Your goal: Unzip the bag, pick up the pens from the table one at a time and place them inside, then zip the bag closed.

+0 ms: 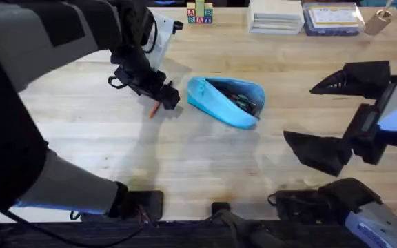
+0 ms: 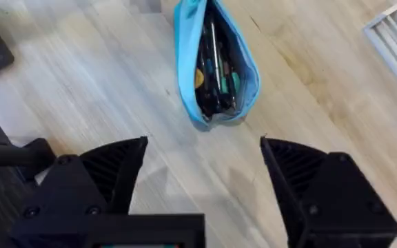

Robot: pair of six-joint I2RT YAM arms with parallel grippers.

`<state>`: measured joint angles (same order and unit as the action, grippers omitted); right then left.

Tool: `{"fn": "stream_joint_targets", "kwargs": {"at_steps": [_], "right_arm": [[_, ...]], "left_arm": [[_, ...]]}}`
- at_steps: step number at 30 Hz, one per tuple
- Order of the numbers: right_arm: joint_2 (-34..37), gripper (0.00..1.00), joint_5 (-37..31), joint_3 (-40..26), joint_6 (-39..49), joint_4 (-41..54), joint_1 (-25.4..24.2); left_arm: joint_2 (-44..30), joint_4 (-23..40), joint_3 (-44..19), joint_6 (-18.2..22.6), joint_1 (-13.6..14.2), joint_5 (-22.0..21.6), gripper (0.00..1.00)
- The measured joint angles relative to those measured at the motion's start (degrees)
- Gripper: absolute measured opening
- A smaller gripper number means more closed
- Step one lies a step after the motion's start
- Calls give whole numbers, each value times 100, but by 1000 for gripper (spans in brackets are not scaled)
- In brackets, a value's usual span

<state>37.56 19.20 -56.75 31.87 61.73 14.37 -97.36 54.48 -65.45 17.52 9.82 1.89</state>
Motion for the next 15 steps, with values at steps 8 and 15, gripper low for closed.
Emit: {"fn": "stream_joint_targets", "kwargs": {"at_steps": [8, 15], "right_arm": [[-1, 998, -11, 0, -1, 0, -1], [-1, 998, -11, 0, -1, 0, 0]], "left_arm": [[0, -258, 0, 0, 0, -1, 995], [-9, -310, 0, 0, 0, 0, 995]]}}
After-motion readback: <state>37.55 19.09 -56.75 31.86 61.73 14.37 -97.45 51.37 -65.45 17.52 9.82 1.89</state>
